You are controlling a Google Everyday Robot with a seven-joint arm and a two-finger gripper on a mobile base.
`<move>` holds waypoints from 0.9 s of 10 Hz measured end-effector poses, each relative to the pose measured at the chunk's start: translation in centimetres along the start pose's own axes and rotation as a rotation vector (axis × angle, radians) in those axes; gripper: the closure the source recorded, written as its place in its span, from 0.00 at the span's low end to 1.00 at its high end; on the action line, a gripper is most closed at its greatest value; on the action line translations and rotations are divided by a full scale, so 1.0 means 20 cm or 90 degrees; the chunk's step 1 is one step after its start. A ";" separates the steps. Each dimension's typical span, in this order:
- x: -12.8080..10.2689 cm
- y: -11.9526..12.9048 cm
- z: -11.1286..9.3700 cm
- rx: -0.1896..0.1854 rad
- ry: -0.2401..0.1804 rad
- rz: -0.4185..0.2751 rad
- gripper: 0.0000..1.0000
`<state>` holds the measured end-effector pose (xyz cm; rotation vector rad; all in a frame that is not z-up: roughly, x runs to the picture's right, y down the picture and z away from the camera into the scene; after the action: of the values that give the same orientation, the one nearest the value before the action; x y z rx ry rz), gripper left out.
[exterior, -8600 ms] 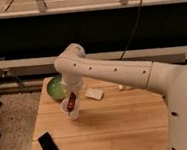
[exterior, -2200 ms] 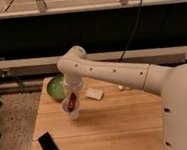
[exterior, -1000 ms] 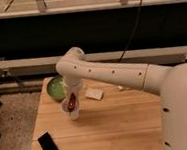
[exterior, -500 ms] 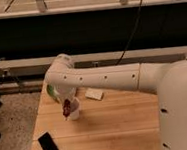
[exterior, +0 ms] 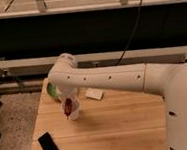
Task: Place the pepper in the ceramic cup
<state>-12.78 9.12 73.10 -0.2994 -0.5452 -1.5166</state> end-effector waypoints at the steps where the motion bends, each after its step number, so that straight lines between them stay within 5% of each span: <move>1: 0.01 0.01 -0.02 0.001 0.004 0.001 0.20; 9: 0.09 0.06 -0.27 0.001 0.024 0.005 0.20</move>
<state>-10.84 4.88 69.60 -0.2711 -0.5142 -1.5121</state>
